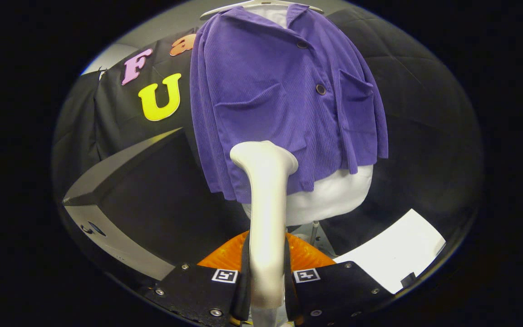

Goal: Iron the clothes twice with a garment steamer, once on the left side and once on the right side.

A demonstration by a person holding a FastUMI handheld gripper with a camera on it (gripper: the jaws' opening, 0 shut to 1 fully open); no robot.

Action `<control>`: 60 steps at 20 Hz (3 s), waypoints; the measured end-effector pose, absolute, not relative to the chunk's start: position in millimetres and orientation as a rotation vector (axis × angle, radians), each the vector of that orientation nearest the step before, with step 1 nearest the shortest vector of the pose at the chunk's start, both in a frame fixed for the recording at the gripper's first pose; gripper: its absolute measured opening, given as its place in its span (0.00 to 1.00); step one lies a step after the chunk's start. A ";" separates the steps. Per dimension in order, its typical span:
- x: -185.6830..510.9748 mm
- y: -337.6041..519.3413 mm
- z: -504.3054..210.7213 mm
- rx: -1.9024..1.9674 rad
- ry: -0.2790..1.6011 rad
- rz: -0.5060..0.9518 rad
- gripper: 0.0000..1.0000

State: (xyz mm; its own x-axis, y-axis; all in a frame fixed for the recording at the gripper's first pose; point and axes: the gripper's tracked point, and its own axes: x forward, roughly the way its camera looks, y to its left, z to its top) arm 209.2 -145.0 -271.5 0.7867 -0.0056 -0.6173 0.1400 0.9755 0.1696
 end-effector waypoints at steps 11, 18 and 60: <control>161.9 -144.5 -337.7 0.236 0.810 -0.105 0.30; 148.4 -147.6 -270.4 0.288 0.706 -0.095 0.30; 319.5 -307.0 103.7 0.204 -0.043 -0.205 0.30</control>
State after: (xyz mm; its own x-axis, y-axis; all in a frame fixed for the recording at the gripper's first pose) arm 319.5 -307.0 103.7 0.9781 -0.2069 0.0214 0.1982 0.9584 0.2055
